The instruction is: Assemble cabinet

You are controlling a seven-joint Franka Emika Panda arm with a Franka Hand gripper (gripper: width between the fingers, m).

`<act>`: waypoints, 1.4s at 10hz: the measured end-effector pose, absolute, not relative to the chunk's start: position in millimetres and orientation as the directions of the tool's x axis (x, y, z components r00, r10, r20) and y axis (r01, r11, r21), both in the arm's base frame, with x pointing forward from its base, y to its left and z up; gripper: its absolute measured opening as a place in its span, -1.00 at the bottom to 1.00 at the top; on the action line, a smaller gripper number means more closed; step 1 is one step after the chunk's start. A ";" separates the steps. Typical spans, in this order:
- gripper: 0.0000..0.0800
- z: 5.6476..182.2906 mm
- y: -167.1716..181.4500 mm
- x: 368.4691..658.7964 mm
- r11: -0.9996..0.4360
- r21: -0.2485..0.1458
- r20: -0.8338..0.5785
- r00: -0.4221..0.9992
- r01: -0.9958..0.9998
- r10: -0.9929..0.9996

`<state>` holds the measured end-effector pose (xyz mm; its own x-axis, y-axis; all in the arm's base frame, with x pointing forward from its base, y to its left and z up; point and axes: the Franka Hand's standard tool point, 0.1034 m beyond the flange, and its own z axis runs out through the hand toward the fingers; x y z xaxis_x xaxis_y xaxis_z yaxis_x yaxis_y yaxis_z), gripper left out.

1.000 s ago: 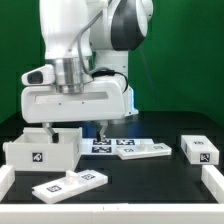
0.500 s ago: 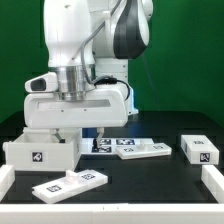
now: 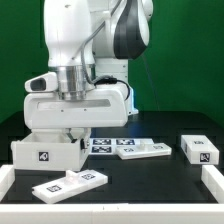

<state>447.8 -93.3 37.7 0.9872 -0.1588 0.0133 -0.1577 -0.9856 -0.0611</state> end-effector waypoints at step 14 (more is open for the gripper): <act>-0.78 95.5 -5.6 556.3 -0.787 -0.037 -0.229 0.772 -0.616 -0.593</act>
Offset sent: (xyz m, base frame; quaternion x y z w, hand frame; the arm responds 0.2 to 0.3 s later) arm 0.0162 0.0055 0.0352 -0.0360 -0.0376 0.1203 0.9914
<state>556.3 -5.6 95.5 0.7718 -0.5932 -0.2291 -0.6159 -0.7869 -0.0373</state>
